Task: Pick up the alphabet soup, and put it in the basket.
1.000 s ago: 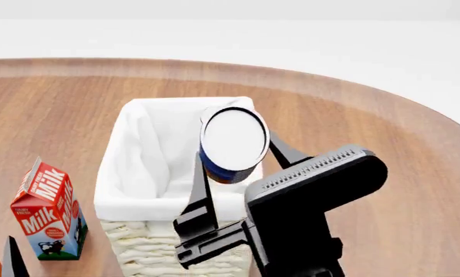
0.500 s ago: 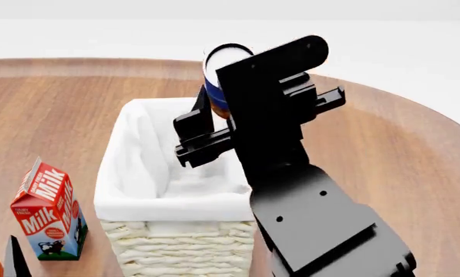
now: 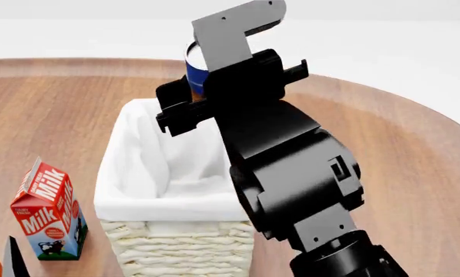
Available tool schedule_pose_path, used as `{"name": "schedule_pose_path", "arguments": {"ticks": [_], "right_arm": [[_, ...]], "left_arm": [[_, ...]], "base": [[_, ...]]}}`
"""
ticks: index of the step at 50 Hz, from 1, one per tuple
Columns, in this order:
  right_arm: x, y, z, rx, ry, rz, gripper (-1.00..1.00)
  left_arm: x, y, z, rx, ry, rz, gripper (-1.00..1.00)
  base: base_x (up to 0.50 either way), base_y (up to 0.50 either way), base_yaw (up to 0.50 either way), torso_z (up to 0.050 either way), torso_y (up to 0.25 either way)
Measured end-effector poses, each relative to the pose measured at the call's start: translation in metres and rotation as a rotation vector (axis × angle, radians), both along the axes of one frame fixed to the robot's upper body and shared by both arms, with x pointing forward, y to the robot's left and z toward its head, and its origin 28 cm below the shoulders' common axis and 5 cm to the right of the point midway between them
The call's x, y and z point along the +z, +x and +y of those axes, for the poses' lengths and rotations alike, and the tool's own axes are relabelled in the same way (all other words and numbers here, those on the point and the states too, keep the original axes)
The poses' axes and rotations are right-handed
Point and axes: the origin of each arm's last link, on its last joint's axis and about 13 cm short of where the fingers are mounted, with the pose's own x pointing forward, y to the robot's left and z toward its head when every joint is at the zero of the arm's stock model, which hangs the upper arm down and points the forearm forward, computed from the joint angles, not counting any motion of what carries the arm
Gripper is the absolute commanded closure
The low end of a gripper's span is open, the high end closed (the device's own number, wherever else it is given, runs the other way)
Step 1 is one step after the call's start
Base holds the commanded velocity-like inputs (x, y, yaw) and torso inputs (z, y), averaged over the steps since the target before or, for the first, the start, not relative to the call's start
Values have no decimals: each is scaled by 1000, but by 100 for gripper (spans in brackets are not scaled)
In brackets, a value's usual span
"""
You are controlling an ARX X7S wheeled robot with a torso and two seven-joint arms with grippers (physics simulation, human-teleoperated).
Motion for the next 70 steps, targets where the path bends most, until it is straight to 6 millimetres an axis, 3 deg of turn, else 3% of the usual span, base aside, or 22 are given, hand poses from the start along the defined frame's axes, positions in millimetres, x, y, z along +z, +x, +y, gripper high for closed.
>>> {"name": "schedule_pose_path", "arguments": {"ticks": [25, 70], "right_arm": [[6, 10, 11, 83, 133, 160, 100], [5, 9, 14, 96, 131, 175, 100]], "left_arm": [[0, 0, 0, -4, 3, -1, -100], [-2, -1, -2, 3, 45, -2, -100]], "base": [[0, 0, 0, 0, 1], [0, 0, 0, 0, -4]]}}
